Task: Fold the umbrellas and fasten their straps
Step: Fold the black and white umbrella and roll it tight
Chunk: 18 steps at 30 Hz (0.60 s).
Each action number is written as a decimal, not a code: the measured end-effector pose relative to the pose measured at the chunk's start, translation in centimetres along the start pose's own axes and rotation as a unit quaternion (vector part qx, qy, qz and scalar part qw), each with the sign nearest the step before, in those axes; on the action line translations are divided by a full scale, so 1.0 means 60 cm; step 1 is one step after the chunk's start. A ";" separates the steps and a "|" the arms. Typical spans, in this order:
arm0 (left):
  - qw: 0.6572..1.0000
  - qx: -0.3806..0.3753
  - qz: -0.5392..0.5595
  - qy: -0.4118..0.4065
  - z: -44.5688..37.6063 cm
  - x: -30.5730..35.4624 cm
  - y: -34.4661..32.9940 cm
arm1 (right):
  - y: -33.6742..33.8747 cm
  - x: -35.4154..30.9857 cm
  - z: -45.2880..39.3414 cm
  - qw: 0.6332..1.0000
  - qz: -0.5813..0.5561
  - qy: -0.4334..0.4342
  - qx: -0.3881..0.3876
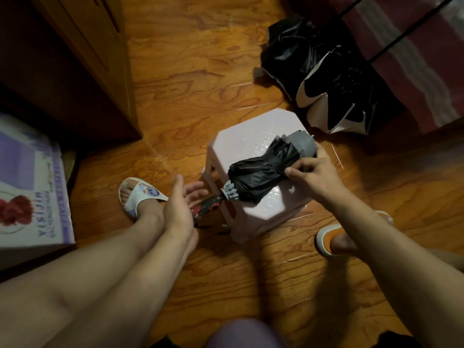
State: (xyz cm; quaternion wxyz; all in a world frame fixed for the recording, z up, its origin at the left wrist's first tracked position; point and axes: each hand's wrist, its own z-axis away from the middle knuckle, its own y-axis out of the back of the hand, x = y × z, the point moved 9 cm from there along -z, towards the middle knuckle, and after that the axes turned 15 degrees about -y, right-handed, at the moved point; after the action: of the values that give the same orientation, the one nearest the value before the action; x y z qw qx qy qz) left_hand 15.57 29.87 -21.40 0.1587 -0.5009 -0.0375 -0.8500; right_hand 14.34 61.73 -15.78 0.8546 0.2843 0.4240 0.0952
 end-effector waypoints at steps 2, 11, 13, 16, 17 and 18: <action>1.000 -0.001 -0.011 0.004 -0.001 -0.005 -0.008 | -0.001 -0.003 0.001 1.000 0.021 0.015 0.011; 0.994 -0.078 -0.061 0.048 -0.038 0.028 -0.050 | -0.001 0.010 -0.007 0.999 0.020 0.003 0.050; 0.994 -0.080 -0.074 0.025 -0.056 0.039 -0.054 | -0.004 0.013 -0.010 0.999 0.026 -0.014 0.038; 0.989 -0.111 -0.101 -0.003 -0.063 0.050 -0.061 | 0.000 0.009 -0.010 0.999 0.036 -0.021 0.030; 0.985 -0.122 -0.124 -0.015 -0.064 0.050 -0.059 | 0.003 0.004 -0.008 0.999 0.038 -0.022 0.030; 0.976 -0.130 -0.169 -0.053 -0.063 0.057 -0.055 | 0.005 0.000 -0.005 0.998 0.037 -0.026 0.033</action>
State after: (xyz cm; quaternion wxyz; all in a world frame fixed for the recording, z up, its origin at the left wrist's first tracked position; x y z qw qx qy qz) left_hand 9.87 31.34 -20.03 -0.0561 -0.5483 -0.0195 -0.8342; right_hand 14.14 62.10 -15.76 0.8511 0.3305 0.3941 0.1050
